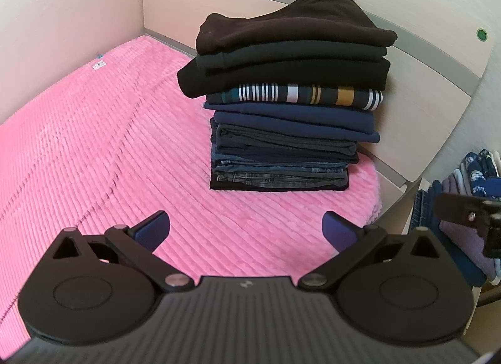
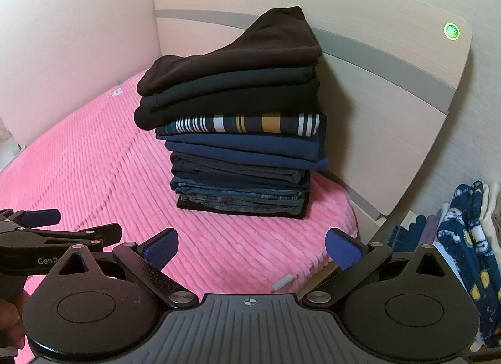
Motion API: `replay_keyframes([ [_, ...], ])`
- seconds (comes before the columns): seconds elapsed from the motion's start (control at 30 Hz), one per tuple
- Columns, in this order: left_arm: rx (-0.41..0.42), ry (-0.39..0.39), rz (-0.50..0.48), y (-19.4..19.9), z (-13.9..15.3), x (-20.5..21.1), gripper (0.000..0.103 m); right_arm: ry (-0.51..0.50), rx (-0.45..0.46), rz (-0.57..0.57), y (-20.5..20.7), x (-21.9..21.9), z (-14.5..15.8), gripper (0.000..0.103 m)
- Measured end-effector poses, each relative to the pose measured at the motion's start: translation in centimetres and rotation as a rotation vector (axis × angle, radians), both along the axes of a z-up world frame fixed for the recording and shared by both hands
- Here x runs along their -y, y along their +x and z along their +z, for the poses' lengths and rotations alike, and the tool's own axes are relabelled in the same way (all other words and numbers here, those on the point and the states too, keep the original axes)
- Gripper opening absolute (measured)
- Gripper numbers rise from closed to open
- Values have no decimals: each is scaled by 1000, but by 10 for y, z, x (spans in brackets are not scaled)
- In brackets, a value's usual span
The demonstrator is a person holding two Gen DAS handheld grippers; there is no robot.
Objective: Fold clothes
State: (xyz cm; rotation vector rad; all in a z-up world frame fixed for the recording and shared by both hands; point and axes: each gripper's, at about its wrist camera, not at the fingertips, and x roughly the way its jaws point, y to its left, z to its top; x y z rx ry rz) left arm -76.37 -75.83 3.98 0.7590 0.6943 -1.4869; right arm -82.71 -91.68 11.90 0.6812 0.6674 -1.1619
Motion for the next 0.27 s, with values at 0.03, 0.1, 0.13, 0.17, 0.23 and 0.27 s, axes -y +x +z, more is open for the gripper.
replay_keyframes([
  [0.03, -1, 2, 1, 0, 0, 0, 102, 0, 0, 1, 0, 0, 0, 102],
  [0.1, -1, 3, 2, 0, -1, 0, 102, -1, -1, 2, 0, -1, 0, 102],
  [0.13, -1, 1, 2, -1, -1, 0, 102, 0, -1, 2, 0, -1, 0, 102],
  [0.17, -2, -2, 0, -1, 0, 0, 102, 0, -1, 2, 0, -1, 0, 102],
  [0.23, -6, -17, -6, -2, 1, -2, 102, 0, 0, 2, 0, -1, 0, 102],
  [0.27, -5, -28, -8, -2, 1, -3, 102, 0, -1, 2, 0, -1, 0, 102],
])
